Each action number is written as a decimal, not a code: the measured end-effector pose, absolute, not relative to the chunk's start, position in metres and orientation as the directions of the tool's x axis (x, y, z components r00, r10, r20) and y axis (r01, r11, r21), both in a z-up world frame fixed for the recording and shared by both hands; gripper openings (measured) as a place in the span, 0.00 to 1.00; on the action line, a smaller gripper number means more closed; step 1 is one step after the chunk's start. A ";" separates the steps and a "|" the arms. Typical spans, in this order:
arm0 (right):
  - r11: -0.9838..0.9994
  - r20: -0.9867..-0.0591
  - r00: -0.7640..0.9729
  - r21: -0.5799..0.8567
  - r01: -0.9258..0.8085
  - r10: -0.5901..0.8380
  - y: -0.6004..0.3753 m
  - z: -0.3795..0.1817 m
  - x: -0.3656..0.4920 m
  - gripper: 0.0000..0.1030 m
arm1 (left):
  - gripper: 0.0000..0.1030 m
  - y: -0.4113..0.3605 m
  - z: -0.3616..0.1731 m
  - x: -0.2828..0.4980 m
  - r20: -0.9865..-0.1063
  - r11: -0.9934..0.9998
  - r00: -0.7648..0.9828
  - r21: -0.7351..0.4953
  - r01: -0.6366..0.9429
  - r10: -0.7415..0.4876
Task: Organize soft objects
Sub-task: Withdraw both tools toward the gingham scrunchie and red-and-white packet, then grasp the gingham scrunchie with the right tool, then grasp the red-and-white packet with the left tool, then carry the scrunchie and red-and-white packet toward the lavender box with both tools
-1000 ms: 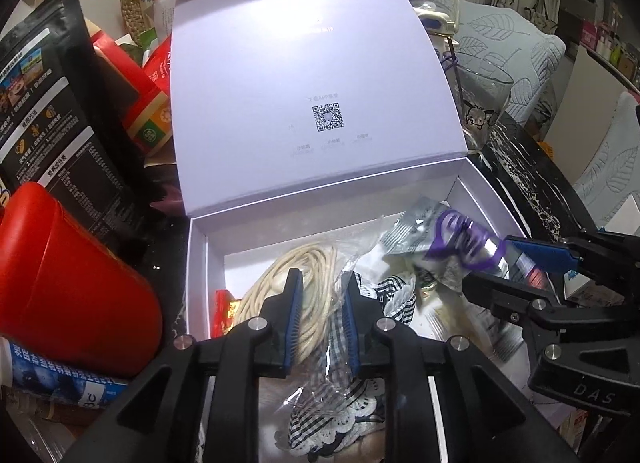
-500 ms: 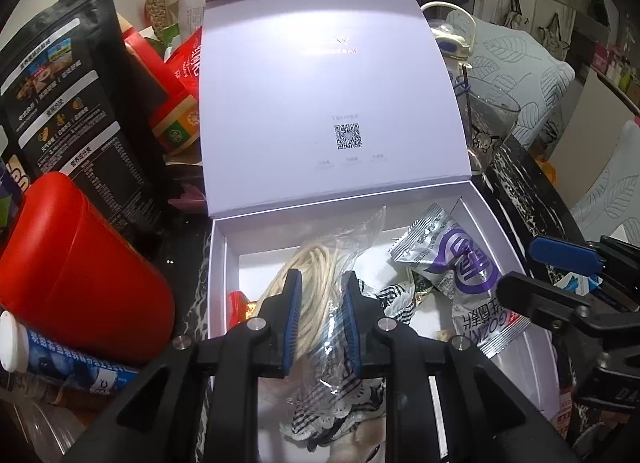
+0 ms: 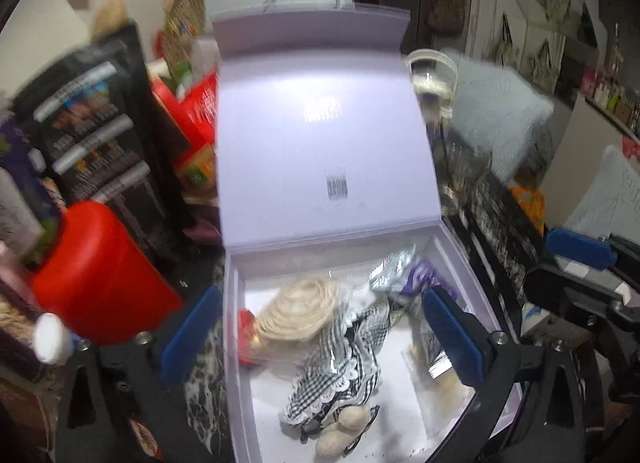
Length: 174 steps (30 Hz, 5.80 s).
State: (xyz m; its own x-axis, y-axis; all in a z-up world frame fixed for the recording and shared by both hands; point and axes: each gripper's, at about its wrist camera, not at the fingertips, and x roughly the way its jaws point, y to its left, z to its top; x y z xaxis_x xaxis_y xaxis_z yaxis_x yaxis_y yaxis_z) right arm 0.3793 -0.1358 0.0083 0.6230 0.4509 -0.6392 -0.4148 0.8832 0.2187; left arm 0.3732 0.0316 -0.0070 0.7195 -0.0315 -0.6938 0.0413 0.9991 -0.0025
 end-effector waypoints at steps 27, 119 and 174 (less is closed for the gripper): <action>0.878 -0.516 0.725 0.124 -0.462 0.455 -0.146 0.054 0.251 0.70 | 1.00 0.024 0.053 0.240 -0.556 0.992 0.826 0.012 0.123 -0.096; 0.972 -0.716 0.664 0.223 -0.076 0.216 -0.283 -0.097 0.138 0.18 | 1.00 -0.101 -0.102 0.197 -0.790 0.947 0.533 -0.189 0.261 -0.305; 0.896 -0.646 0.622 0.351 -0.272 0.442 -0.204 -0.079 0.107 0.18 | 0.44 -0.025 -0.049 0.099 -0.656 0.971 0.724 -0.058 0.233 -0.213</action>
